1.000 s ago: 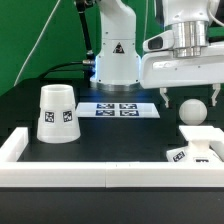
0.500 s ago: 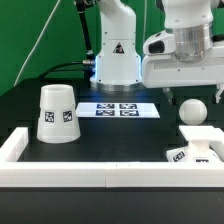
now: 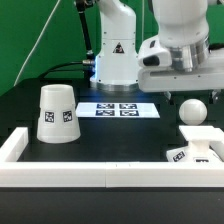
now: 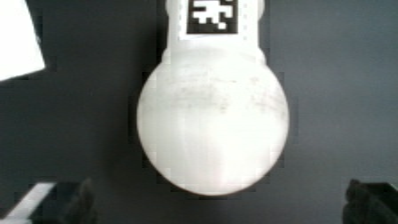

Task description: Assemble lamp

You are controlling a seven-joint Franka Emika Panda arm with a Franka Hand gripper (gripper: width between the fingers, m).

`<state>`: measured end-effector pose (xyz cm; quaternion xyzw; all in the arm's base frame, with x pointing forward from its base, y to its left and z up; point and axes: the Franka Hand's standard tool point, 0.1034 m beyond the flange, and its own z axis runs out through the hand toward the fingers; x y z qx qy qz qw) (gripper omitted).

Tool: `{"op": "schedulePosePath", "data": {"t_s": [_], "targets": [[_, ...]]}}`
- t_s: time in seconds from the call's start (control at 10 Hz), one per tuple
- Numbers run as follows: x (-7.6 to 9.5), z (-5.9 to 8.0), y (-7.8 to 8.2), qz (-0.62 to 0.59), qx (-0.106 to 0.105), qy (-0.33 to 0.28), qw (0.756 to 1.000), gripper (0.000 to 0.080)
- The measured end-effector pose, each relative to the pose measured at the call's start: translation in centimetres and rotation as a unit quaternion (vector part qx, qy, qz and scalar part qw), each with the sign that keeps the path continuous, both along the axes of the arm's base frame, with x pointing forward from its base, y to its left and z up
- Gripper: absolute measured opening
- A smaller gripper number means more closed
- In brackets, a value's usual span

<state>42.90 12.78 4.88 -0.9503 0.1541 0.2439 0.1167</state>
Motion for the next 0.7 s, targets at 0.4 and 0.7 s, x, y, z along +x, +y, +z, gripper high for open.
{"op": "schedulePosePath", "data": {"t_s": [0.4, 0.7], "targets": [[-1.5, -0.9, 0.4, 0.009, 0.037, 0.114, 0.993, 0.0698], [-1.9, -1.8, 0.8, 0.011, 0.043, 0.147, 0.988, 0.0698]]}}
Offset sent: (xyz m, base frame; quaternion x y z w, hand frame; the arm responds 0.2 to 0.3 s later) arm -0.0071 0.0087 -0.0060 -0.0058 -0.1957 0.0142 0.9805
